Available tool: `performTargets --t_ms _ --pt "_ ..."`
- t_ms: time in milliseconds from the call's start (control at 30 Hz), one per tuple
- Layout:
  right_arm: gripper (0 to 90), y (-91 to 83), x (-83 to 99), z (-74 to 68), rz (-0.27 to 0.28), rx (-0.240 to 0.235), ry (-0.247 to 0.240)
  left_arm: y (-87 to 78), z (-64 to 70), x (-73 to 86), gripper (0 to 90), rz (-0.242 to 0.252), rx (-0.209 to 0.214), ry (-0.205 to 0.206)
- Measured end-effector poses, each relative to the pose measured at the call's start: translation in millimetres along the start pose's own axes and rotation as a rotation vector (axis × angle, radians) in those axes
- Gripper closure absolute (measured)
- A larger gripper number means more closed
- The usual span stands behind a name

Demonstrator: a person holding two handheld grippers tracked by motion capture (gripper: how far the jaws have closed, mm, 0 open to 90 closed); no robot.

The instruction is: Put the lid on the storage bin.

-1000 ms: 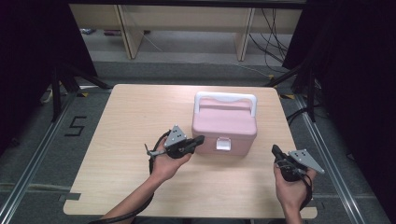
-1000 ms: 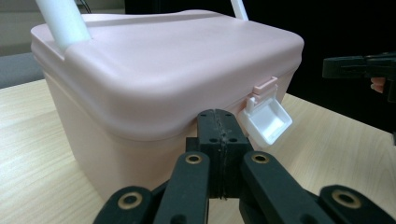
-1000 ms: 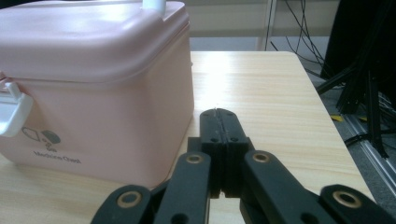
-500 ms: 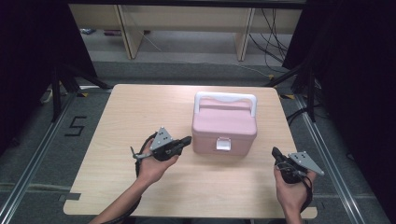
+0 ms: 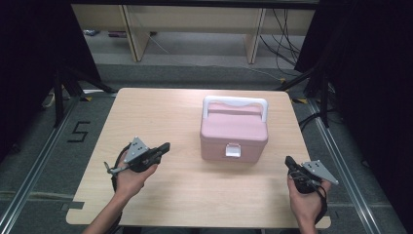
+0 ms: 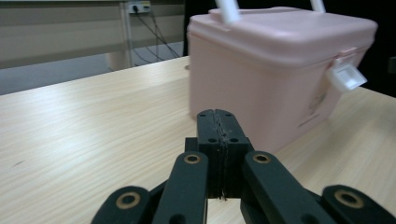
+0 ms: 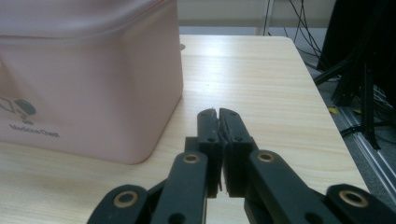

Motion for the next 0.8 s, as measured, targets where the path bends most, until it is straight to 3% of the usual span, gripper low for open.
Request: performTargets --t_ms 200,233,300,333,367,400,433,500,567,600,633,667,733,767,800 --pt "85.8 0.0 5.9 3.9 -0.017 0.003 -0.014 -18.3 -25.8 19.8 86.3 -0.007 -0.059 -0.017" --pt "85.5 -1.0 8.5 2.7 -0.035 0.012 0.02 -20.8 -29.8 23.0 86.3 -0.005 -0.068 -0.024" --pt "85.1 2.1 8.6 4.0 -0.01 -0.002 0.001 -27.4 -38.1 29.9 86.2 -0.011 -0.09 -0.032" --pt "84.8 0.7 11.5 4.0 -0.027 0.007 0.019 -30.2 -41.8 32.6 86.1 -0.006 -0.097 -0.04" --pt "84.5 1.1 11.9 6.3 -0.03 0.005 -0.003 -33.8 -46.1 35.9 86.1 -0.011 -0.111 -0.044" --pt "84.1 1.1 14.1 3.9 -0.034 0.009 0.04 -37.0 -50.2 38.6 85.9 -0.009 -0.121 -0.044" --pt "83.7 3.5 13.4 7.5 -0.013 0.011 0.005 -39.8 -54.4 41.5 85.6 -0.005 -0.129 -0.047" --pt "83.0 3.7 16.1 6.4 -0.023 -0.002 0.028 -46.4 -62.2 47.8 84.7 -0.005 -0.148 -0.052" --pt "82.5 3.0 20.1 10.3 -0.05 0.013 0.01 -52.7 -68.9 54.8 83.8 -0.015 -0.174 -0.054" --pt "82.2 4.4 20.5 9.9 -0.04 0.004 0.019 -55.1 -72.0 57.8 83.4 -0.012 -0.184 -0.05" --pt "82.0 5.1 21.0 14.3 -0.036 0.028 -0.004 -57.6 -74.8 61.1 83.0 -0.011 -0.192 -0.054" --pt "81.7 5.9 22.7 10.6 -0.035 0.016 0.039 -59.5 -77.3 63.8 82.6 -0.003 -0.197 -0.064" --pt "80.4 5.4 24.7 14.8 -0.051 0.025 0.008 -64.5 -82.2 69.7 81.1 -0.005 -0.218 -0.084" --pt "79.4 6.7 25.1 11.1 -0.034 0.019 0.051 -66.9 -85.1 72.9 80.1 -0.007 -0.231 -0.097" --pt "78.8 6.9 25.4 15.7 -0.034 0.027 -0.001 -67.9 -86.2 73.9 78.7 -0.001 -0.234 -0.105"
Point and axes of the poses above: each handheld gripper's, and its own axes: y roughly forward along the jaws, x roughly out of its underside, z roughly to its right, the point moved 10 cm from there along y, roughly forward along the jaws, and after that the axes turned 3 degrees about y, right-handed, at the moved point
